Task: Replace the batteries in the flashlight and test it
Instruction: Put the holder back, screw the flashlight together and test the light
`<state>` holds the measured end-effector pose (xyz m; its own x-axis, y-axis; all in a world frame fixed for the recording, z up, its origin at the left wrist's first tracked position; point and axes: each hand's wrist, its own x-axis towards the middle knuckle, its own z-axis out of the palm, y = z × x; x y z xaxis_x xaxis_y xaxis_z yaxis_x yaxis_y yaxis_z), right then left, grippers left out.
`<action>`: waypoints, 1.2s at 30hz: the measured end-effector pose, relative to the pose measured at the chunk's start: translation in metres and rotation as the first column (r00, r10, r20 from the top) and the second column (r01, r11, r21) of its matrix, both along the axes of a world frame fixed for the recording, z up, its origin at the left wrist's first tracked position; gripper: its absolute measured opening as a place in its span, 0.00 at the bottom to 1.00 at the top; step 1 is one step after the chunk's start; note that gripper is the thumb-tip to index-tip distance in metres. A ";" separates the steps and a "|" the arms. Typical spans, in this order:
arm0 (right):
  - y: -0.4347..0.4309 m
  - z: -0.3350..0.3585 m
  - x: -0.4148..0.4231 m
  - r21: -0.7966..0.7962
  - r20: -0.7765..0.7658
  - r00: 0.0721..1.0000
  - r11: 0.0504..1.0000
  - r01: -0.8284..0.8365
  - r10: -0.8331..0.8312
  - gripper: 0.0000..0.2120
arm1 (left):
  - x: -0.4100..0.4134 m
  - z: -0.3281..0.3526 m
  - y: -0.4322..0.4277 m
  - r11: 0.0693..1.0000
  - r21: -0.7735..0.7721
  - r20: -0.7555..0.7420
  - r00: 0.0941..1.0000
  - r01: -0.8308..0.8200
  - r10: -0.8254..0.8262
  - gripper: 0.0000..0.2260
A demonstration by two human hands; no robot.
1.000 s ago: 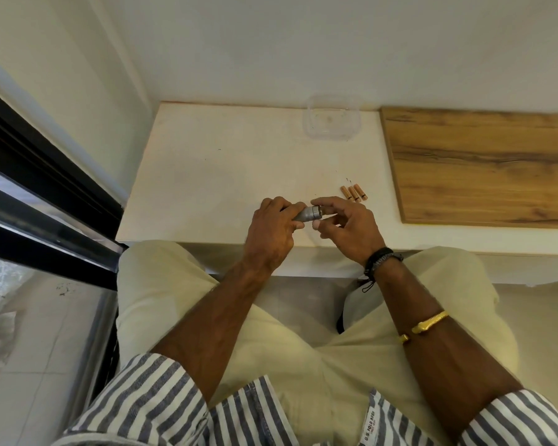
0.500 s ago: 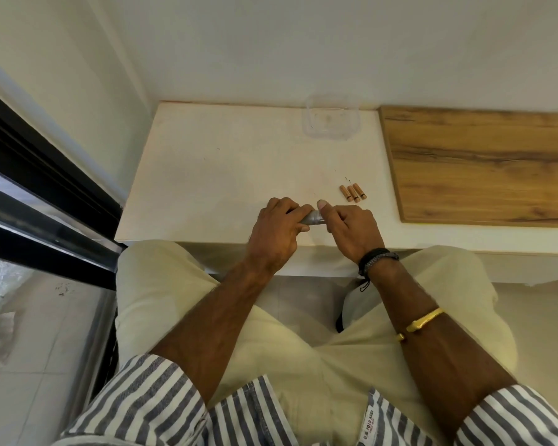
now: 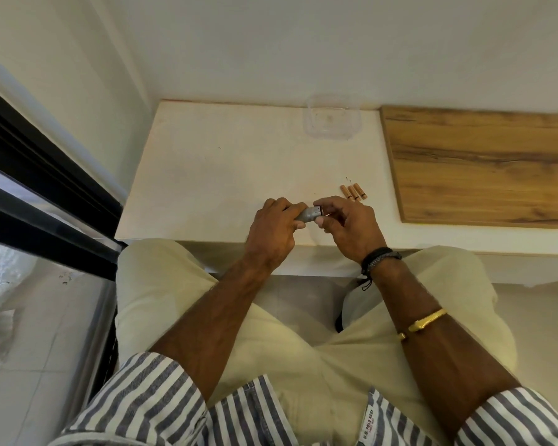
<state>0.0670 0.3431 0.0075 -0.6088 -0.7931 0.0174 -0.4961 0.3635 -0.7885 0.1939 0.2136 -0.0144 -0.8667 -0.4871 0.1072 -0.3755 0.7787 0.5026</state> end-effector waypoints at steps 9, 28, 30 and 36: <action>-0.005 -0.002 0.004 -0.014 -0.130 0.991 1.000 0.018 -0.019 0.10 | 0.000 -0.001 0.001 1.000 0.010 0.003 1.000 -0.004 0.004 0.14; -0.026 -0.009 0.020 -0.138 0.990 0.100 0.652 0.746 0.095 0.08 | -0.004 0.003 0.000 0.754 0.618 -0.210 0.877 -0.223 0.432 0.16; -0.028 -0.008 0.019 -0.090 0.983 -0.030 0.622 0.778 0.179 0.08 | -0.005 0.007 -0.002 0.453 0.883 -0.140 0.853 -0.122 0.502 0.21; -0.020 -0.005 0.013 -0.150 0.894 -0.128 0.557 0.817 0.428 0.13 | -0.001 0.009 -0.011 -0.159 0.969 -0.057 0.796 0.190 0.603 0.40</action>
